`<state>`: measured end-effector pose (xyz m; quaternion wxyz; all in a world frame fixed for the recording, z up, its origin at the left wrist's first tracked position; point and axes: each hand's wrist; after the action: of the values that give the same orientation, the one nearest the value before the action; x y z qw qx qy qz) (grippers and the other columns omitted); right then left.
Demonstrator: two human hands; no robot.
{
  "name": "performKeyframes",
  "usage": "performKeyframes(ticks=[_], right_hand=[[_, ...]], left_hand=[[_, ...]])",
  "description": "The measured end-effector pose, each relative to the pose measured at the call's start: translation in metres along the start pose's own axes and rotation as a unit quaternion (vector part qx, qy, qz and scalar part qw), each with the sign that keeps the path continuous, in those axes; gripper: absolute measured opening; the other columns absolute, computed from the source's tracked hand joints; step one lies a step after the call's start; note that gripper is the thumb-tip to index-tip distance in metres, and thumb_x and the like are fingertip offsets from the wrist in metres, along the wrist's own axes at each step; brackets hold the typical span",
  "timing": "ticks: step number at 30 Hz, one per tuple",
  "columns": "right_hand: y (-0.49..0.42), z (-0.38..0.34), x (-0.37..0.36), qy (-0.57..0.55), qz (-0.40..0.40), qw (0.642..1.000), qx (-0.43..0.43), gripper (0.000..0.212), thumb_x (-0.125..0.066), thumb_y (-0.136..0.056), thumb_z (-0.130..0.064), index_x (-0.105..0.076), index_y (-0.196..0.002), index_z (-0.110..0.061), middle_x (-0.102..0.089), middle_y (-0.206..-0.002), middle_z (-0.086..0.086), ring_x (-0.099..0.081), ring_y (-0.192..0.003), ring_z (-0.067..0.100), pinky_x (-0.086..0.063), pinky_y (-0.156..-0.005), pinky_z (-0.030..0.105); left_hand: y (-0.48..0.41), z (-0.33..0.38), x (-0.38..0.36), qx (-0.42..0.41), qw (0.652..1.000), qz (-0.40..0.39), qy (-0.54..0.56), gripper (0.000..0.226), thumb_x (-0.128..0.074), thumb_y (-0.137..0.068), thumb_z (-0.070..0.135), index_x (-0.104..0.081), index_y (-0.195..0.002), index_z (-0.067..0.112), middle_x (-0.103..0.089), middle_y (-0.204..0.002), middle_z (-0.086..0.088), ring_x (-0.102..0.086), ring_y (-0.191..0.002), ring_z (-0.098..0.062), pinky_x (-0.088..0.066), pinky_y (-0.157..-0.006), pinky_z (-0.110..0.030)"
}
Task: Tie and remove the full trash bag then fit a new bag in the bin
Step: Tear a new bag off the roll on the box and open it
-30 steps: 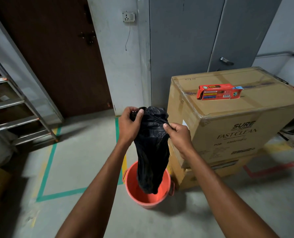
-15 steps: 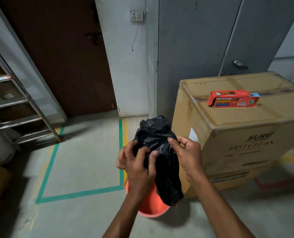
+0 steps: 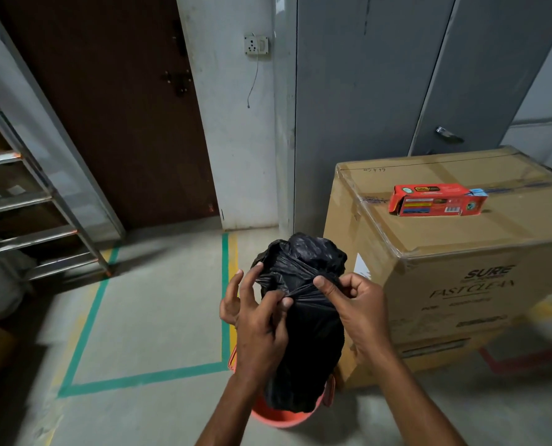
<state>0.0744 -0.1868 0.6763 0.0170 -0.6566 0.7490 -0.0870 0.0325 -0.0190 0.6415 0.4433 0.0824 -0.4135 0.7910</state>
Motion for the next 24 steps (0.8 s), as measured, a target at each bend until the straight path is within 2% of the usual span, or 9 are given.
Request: performKeyframes(ticks=[3, 5, 8, 11, 13, 16, 20, 22, 24], right_hand=[[0.002, -0.007, 0.003, 0.017, -0.001, 1.0, 0.002, 0.059, -0.079, -0.074, -0.069, -0.06, -0.065, -0.014, -0.049, -0.056, -0.003, -0.042, -0.055, 0.01, -0.037, -0.055, 0.034], [0.004, -0.015, 0.004, 0.009, -0.009, 1.0, 0.012, 0.051, -0.073, -0.081, -0.069, -0.068, -0.073, -0.019, -0.062, -0.063, -0.004, -0.053, -0.058, 0.015, -0.046, -0.058, 0.038], [0.01, -0.018, 0.005, -0.044, -0.049, 0.998, 0.012, 0.048, -0.07, -0.085, -0.066, -0.074, -0.107, -0.023, -0.077, -0.098, -0.003, -0.072, -0.095, 0.014, -0.059, -0.084, 0.041], [0.02, -0.018, -0.002, 0.001, -0.072, 0.997, -0.015, 0.075, -0.075, -0.078, -0.069, -0.066, -0.127, -0.013, -0.073, -0.121, 0.004, -0.067, -0.117, 0.023, -0.055, -0.099, 0.051], [0.019, -0.021, -0.004, 0.014, -0.067, 0.998, -0.016, 0.066, -0.073, -0.082, -0.065, -0.07, -0.115, -0.009, -0.075, -0.113, 0.009, -0.069, -0.111, 0.026, -0.056, -0.094, 0.054], [0.014, -0.036, -0.001, 0.004, -0.061, 0.998, 0.005, 0.053, -0.065, -0.087, -0.065, -0.064, -0.082, -0.013, -0.065, -0.076, 0.011, -0.059, -0.075, 0.017, -0.054, -0.072, 0.053], [0.009, -0.051, 0.004, 0.016, -0.049, 0.998, 0.023, 0.069, -0.059, -0.091, -0.067, -0.061, -0.084, 0.002, -0.056, -0.074, 0.028, -0.047, -0.068, 0.015, -0.053, -0.079, 0.057], [0.011, -0.057, 0.004, 0.01, -0.037, 0.999, 0.022, 0.06, -0.059, -0.093, -0.064, -0.051, -0.067, -0.011, -0.039, -0.053, 0.004, -0.036, -0.059, 0.009, -0.056, -0.083, 0.044], [0.015, -0.065, 0.002, -0.004, -0.035, 0.999, 0.028, 0.058, -0.058, -0.091, -0.069, -0.044, -0.06, -0.022, -0.035, -0.051, -0.011, -0.034, -0.05, 0.011, -0.05, -0.068, 0.037]], left_hand=[[-0.009, 0.009, 0.004, -0.011, 1.0, 0.014, 0.023, 0.012, -0.056, -0.097, 0.032, -0.066, -0.096, 0.027, -0.044, -0.149, 0.002, -0.024, -0.146, -0.02, -0.017, -0.114, -0.033], [-0.014, 0.018, 0.007, -0.007, 0.999, 0.038, 0.026, 0.01, -0.054, -0.099, 0.03, -0.063, -0.095, 0.027, -0.047, -0.134, 0.006, -0.028, -0.136, -0.01, -0.021, -0.106, -0.032], [-0.024, 0.031, 0.013, 0.02, 0.996, 0.063, 0.054, 0.011, -0.052, -0.1, 0.03, -0.059, -0.092, 0.027, -0.047, -0.116, 0.015, -0.034, -0.121, -0.007, -0.028, -0.093, -0.042], [-0.035, 0.039, 0.016, 0.024, 0.996, 0.052, 0.073, 0.02, -0.052, -0.101, 0.031, -0.063, -0.089, 0.019, -0.054, -0.103, 0.011, -0.041, -0.111, -0.016, -0.034, -0.091, -0.052], [-0.04, 0.04, 0.019, 0.019, 0.996, 0.046, 0.07, 0.024, -0.05, -0.102, 0.033, -0.063, -0.088, 0.019, -0.056, -0.094, 0.013, -0.046, -0.105, -0.016, -0.032, -0.092, -0.05], [-0.046, 0.033, 0.028, 0.003, 0.996, 0.057, 0.061, 0.028, -0.051, -0.102, 0.039, -0.063, -0.084, 0.022, -0.057, -0.082, 0.017, -0.052, -0.091, -0.014, -0.028, -0.092, -0.042], [-0.058, 0.025, 0.043, -0.023, 0.995, 0.067, 0.07, 0.031, -0.059, -0.098, 0.046, -0.066, -0.078, 0.024, -0.059, -0.074, 0.016, -0.053, -0.077, -0.013, -0.031, -0.09, -0.038], [-0.063, 0.026, 0.049, -0.016, 0.993, 0.085, 0.082, 0.029, -0.065, -0.095, 0.04, -0.068, -0.075, 0.018, -0.063, -0.074, 0.012, -0.056, -0.076, -0.016, -0.037, -0.086, -0.043], [-0.065, 0.032, 0.055, 0.0, 0.991, 0.109, 0.084, 0.025, -0.064, -0.096, 0.036, -0.072, -0.082, 0.016, -0.066, -0.082, 0.009, -0.058, -0.084, -0.019, -0.041, -0.085, -0.046]])
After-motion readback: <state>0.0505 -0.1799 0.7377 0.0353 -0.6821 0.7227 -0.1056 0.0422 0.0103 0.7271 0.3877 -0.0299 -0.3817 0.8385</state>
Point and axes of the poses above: each hand's wrist, its own y-axis away from the middle knuckle, its own x-axis out of the back of the hand, z = x × y
